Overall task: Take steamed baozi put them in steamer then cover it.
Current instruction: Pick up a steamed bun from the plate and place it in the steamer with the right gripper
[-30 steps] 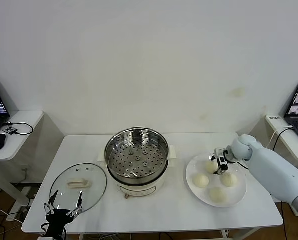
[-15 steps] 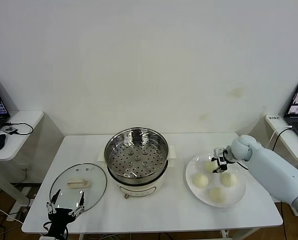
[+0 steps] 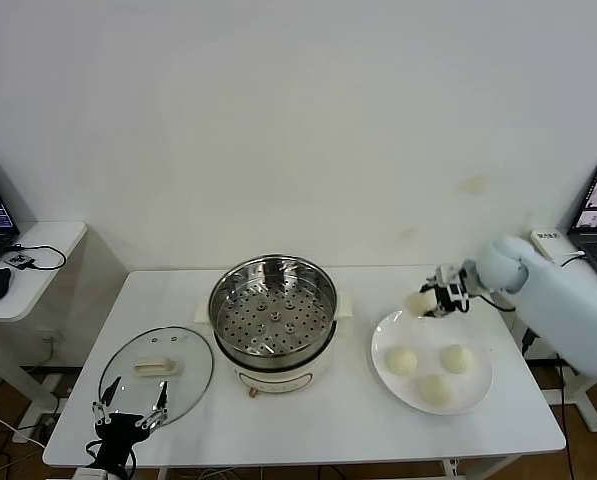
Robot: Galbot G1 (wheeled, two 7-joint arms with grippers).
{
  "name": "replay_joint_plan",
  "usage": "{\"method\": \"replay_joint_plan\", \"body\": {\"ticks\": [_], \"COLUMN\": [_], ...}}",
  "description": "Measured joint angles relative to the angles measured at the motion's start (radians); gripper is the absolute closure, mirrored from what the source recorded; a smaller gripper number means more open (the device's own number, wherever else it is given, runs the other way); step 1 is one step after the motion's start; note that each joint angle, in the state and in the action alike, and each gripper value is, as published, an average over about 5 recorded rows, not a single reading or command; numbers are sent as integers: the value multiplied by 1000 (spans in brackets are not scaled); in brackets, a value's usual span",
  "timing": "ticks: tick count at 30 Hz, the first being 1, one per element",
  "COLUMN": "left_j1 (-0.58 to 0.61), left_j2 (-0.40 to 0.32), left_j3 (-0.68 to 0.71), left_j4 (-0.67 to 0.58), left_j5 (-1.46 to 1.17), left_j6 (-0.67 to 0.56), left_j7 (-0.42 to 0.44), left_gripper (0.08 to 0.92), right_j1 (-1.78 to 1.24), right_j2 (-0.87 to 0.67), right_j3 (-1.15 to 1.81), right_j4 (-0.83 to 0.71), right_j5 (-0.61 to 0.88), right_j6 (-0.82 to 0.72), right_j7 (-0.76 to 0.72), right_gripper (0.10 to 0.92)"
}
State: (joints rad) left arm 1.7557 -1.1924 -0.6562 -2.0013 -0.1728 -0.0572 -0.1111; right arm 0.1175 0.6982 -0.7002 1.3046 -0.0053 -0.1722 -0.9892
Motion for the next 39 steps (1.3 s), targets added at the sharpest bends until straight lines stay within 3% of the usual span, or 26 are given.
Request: {"method": "replay_joint_plan", "body": {"ticks": [9, 19, 29, 39], "left_j1": [-6, -15, -15, -17], "left_j2": [1, 0, -10, -17], "left_j3": [-7, -32, -47, -52], "left_j4": [10, 23, 39, 54], "left_j5": [-28, -61, -64, -54], "left_j6": [-16, -32, -49, -66], "left_j7": [4, 7, 7, 8], "left_gripper": [177, 177, 177, 177], "right_j1": [225, 349, 343, 302], "right_j2": [106, 333, 540, 646], "right_j3": [-146, -299, -398, -450], "right_j4": [-6, -89, -224, -324], "right_j5": [136, 194, 119, -23], "right_j6": [20, 77, 184, 307], "right_j7": [21, 31, 33, 54], "right_gripper": [457, 453, 448, 448]}}
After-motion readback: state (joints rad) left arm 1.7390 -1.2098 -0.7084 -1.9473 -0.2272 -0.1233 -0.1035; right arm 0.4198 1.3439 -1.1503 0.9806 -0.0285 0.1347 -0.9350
